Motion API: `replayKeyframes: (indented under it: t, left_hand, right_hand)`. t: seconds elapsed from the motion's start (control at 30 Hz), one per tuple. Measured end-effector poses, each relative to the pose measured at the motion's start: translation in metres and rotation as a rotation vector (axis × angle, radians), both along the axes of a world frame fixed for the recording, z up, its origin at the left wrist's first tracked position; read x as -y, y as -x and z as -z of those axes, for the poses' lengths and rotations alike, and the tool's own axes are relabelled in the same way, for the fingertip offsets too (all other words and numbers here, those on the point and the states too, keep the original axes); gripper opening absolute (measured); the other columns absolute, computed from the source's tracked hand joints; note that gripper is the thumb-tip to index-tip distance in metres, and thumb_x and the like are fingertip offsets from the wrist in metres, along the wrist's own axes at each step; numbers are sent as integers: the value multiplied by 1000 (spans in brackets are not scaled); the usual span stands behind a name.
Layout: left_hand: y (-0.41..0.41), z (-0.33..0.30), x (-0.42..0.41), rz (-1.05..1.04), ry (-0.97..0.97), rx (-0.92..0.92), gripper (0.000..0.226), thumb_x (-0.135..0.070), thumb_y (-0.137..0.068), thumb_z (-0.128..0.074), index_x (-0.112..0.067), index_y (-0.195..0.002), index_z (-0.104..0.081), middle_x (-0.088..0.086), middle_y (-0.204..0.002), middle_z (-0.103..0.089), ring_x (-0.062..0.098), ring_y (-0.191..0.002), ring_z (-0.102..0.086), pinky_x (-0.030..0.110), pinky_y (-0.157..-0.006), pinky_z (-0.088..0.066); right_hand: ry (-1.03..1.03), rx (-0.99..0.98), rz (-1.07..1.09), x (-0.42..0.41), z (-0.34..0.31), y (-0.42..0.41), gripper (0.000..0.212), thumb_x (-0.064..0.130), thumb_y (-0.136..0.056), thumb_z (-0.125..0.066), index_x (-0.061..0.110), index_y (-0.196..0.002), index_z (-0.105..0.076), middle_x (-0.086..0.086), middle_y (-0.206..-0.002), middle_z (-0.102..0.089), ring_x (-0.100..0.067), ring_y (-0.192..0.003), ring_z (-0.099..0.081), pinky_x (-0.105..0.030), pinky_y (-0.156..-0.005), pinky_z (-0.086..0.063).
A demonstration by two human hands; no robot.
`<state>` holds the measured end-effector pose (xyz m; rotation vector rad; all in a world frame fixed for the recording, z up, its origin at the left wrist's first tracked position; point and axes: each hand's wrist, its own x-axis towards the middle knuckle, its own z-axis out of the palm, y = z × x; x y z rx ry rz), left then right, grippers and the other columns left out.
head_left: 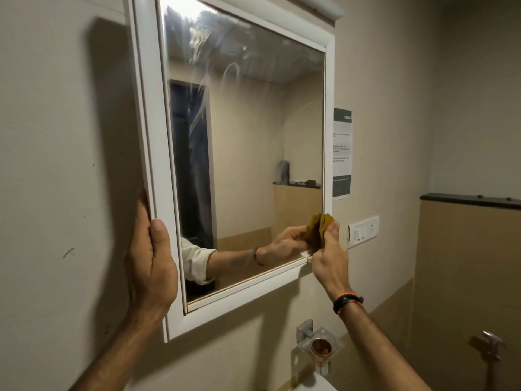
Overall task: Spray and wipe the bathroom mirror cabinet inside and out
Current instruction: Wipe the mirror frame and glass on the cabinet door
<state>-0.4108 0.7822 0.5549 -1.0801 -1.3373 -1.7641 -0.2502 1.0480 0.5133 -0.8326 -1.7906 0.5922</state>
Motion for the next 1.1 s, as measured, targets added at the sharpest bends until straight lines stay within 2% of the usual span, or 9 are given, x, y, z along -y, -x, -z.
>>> replayKeyframes:
  t: [0.1,0.2,0.37,0.47,0.6,0.7,0.87,1.0,1.1]
  left_hand:
    - [-5,2,-12,-17,-2,47,53,-43,-103,-29,-24,-152,-26,-17,-153,-35,-1,-140,-32,13,-112,-26]
    - [-1,-5,-9,-10,-14,70,54,-45,-102,-29,-26,-152,-26,-20,-152,-36,-3,-140,-33,13,-112,-26]
    - [-1,-28,-9,2,-4,63,58,-50,-99,-29,-26,-152,-28,-28,-147,-36,-7,-137,-33,11,-111,-26]
    - [-1,-39,-9,-9,-11,23,56,-48,-101,-29,-27,-152,-26,-35,-146,-31,-8,-139,-29,12,-113,-24]
    - [2,-53,-9,11,-21,-3,54,-43,-102,-30,-25,-153,-26,-33,-148,-30,-5,-141,-28,12,-114,-22]
    - [4,-63,-10,16,-27,-23,54,-43,-102,-30,-24,-153,-25,-41,-146,-29,-8,-141,-26,8,-112,-21]
    - [4,-85,-10,-1,-22,-51,55,-41,-102,-32,-20,-152,-27,-50,-137,-27,-18,-135,-26,1,-107,-21]
    - [-2,-111,-7,-35,-4,-43,56,-39,-101,-32,-17,-152,-27,-36,-142,-28,-29,-126,-25,-4,-102,-19]
    - [-6,-133,-6,-64,22,-55,51,-32,-105,-32,-17,-153,-25,-17,-151,-29,-19,-132,-25,-4,-103,-18]
  right_hand:
    - [-58,0,-14,-5,-15,6,83,-12,-90,-41,15,-156,0,-14,-163,-9,-37,-143,-31,-46,-116,-30]
    - [-138,10,14,-12,-53,9,83,-10,-90,-43,14,-156,3,-14,-163,-7,-38,-144,-29,-49,-115,-32]
    - [-231,7,32,-24,-98,16,83,-11,-90,-42,13,-156,2,-10,-164,-2,-35,-146,-25,-45,-119,-25]
    - [-273,17,27,-26,-90,14,85,-10,-91,-43,17,-156,5,-7,-164,1,-35,-145,-27,-46,-117,-29]
    - [-280,44,3,-26,-62,8,88,-11,-90,-42,21,-155,8,-1,-164,7,-33,-145,-28,-50,-113,-35]
    - [-278,43,-6,-27,-54,8,89,-11,-90,-41,23,-153,11,-1,-164,10,-32,-146,-27,-47,-114,-34]
    - [-290,19,8,-28,-77,10,86,-9,-91,-43,18,-155,7,-6,-164,1,-34,-144,-31,-49,-114,-33]
    - [-336,2,28,-35,-131,14,85,-8,-91,-42,17,-156,6,-13,-163,-14,-38,-140,-36,-51,-114,-33]
    - [-356,-5,40,-38,-167,17,87,-8,-90,-46,16,-156,6,-14,-161,-19,-39,-135,-43,-51,-110,-39]
